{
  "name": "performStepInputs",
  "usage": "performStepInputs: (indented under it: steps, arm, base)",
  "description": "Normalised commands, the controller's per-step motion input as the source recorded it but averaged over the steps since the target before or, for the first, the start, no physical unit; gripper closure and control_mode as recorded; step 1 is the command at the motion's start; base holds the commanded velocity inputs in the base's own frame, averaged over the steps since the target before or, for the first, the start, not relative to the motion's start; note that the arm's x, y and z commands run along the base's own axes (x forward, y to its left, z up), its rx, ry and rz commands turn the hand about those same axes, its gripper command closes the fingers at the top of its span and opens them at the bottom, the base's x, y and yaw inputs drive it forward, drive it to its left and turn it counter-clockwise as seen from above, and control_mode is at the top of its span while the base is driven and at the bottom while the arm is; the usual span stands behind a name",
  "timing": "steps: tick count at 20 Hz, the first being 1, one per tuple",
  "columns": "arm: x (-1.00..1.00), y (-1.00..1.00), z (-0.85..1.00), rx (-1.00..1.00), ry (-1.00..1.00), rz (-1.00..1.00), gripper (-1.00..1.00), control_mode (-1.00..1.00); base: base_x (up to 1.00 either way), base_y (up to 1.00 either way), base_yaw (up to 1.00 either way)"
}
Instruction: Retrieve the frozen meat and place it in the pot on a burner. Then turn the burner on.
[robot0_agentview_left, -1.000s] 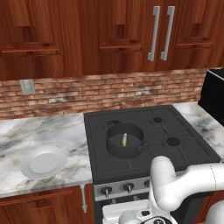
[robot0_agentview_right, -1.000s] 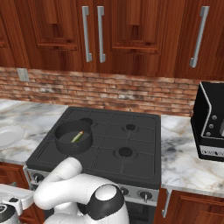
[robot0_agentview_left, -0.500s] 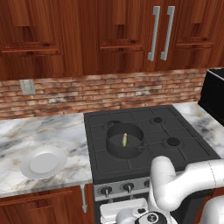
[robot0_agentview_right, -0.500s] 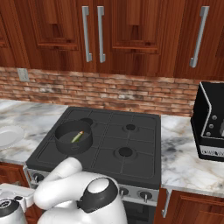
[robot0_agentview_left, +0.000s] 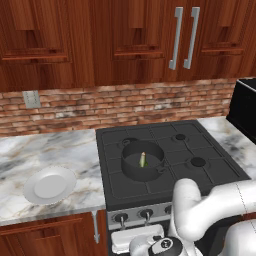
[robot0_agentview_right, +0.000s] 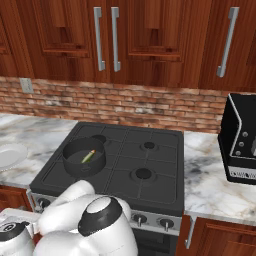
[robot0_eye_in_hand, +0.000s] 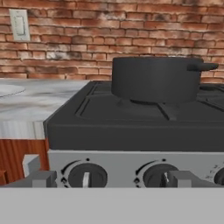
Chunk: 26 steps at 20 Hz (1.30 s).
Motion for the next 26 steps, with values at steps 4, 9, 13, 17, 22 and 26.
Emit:
performStepInputs:
  steps: [4, 9, 13, 17, 22, 26]
  arm:
    - [0.24, 0.06, -0.22, 0.00, 0.00, 0.00, -1.00, -1.00]
    - [0.20, 0.07, -0.20, 0.00, 0.00, 0.00, -1.00, -1.00]
    - [0.13, 0.00, -0.02, 0.00, 0.00, 0.00, -1.00, -1.00]
    - [0.09, -0.07, 0.00, 0.00, 0.00, -0.02, -1.00, -1.00]
    - [0.13, -0.25, 0.00, 0.00, 0.00, -0.02, -1.00, -1.00]
    - [0.03, -0.37, 0.01, 0.01, 0.00, 0.00, -1.00, -1.00]
  base:
    - [0.00, 0.00, 0.00]
    - [0.00, 0.00, 0.00]
    - [0.00, 0.00, 0.00]
    - [0.00, 0.00, 0.00]
    - [0.00, 0.00, 0.00]
    - [0.00, 0.00, 0.00]
